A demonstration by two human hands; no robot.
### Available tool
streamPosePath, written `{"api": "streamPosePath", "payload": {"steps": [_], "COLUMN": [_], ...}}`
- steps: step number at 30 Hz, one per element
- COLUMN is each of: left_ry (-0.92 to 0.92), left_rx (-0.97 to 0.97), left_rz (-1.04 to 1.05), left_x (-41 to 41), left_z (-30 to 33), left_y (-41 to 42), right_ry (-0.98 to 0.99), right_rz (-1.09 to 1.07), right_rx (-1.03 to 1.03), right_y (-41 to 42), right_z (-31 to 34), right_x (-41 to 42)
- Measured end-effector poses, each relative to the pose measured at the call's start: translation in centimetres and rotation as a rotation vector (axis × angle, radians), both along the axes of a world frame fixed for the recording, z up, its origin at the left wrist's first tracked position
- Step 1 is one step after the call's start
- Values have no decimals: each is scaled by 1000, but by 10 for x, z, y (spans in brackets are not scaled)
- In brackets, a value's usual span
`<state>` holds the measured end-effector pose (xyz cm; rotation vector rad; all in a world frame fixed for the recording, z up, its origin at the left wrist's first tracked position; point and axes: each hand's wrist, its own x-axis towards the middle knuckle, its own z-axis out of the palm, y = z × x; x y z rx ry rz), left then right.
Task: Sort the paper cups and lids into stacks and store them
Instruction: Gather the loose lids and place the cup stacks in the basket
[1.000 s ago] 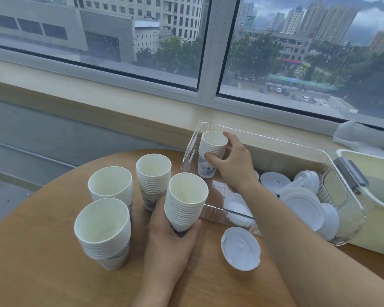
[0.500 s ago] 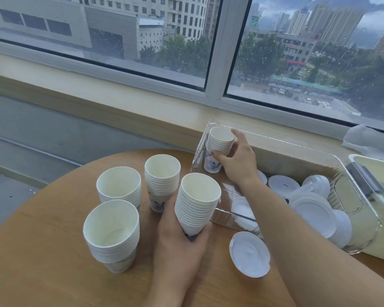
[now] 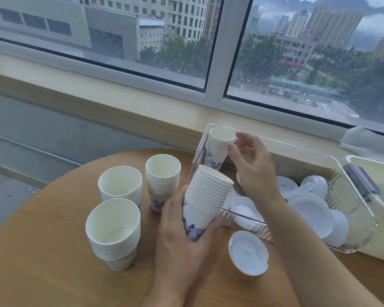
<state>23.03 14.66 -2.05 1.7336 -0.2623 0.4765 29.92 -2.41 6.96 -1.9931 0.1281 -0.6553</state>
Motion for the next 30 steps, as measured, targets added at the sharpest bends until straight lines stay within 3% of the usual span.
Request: {"api": "streamPosePath", "payload": {"steps": [7, 15, 22, 26, 30], "left_ry": [6, -210, -254, -227, -138], "left_rx": [15, 156, 218, 229, 258], "left_rz": [-76, -120, -107, 21, 40], "left_x": [-1, -5, -2, 2, 4], "left_z": [2, -1, -6, -11, -12], "left_y": [-2, -11, -12, -12, -12], "right_ry": [121, 204, 191, 53, -45], "right_rz": [316, 348, 273, 175, 30], "right_rx": [207, 290, 301, 362, 203], "right_y": [11, 8, -5, -22, -39], "right_z": [-7, -14, -10, 5, 19], "right_x": [-84, -100, -97, -85, -64]}}
